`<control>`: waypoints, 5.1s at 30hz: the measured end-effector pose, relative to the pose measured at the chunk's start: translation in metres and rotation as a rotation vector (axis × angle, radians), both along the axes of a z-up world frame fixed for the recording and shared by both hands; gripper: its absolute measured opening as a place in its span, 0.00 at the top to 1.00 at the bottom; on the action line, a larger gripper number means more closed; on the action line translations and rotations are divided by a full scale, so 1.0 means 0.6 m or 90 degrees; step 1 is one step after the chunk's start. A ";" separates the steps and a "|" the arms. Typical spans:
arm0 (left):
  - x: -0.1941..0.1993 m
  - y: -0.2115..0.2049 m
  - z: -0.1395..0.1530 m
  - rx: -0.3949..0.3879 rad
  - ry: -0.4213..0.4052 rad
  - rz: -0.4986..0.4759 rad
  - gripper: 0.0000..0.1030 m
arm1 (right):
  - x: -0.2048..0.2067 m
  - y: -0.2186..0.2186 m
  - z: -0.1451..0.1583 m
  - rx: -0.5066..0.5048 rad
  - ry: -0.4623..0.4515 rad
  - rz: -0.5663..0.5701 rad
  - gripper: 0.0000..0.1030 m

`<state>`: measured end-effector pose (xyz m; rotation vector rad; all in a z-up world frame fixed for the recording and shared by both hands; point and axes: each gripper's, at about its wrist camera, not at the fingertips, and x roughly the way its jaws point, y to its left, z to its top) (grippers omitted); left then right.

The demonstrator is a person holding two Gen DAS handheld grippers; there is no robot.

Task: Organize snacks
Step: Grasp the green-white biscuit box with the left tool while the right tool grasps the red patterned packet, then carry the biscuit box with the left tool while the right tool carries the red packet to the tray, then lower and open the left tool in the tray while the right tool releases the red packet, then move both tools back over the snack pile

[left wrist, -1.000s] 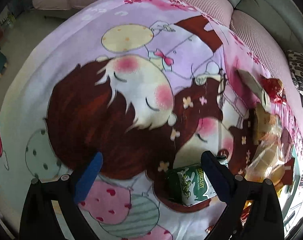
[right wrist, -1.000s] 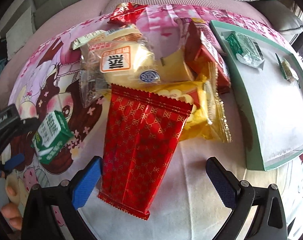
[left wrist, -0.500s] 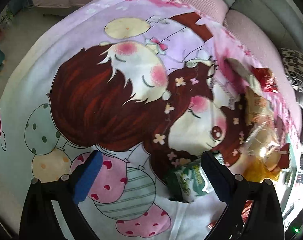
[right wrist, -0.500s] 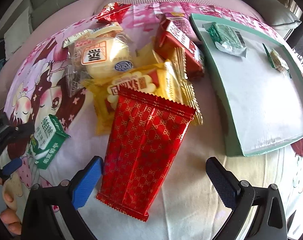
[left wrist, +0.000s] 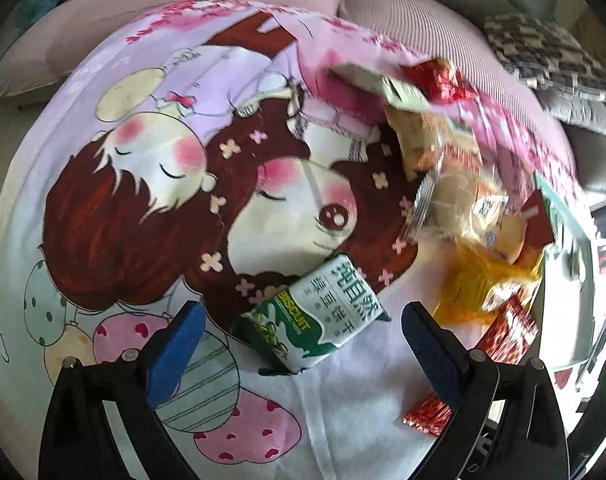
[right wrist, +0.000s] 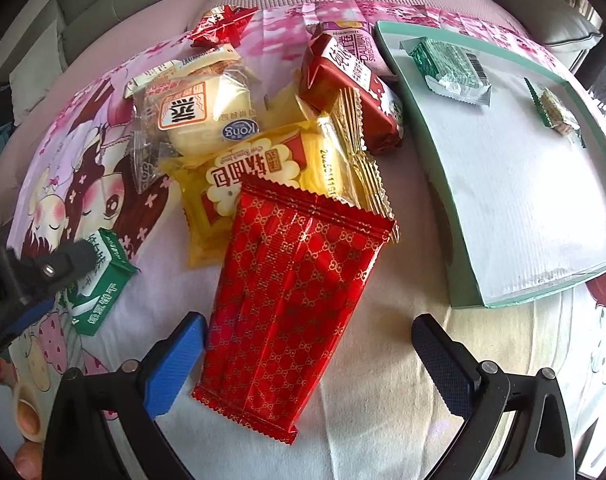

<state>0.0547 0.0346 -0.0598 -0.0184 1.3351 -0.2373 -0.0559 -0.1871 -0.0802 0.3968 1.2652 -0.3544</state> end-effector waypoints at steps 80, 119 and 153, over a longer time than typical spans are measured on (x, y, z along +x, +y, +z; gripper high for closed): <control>0.013 -0.154 0.119 -0.028 -0.108 -0.077 0.60 | 0.001 -0.083 0.160 -0.041 -0.155 -0.072 0.50; -0.073 -0.528 0.026 0.070 -0.067 -0.385 0.60 | -0.080 -0.377 0.062 -0.056 -0.055 -0.317 0.49; 0.030 -0.369 0.086 0.075 -0.157 -0.166 0.14 | -0.014 -0.293 0.090 -0.038 -0.112 -0.186 0.00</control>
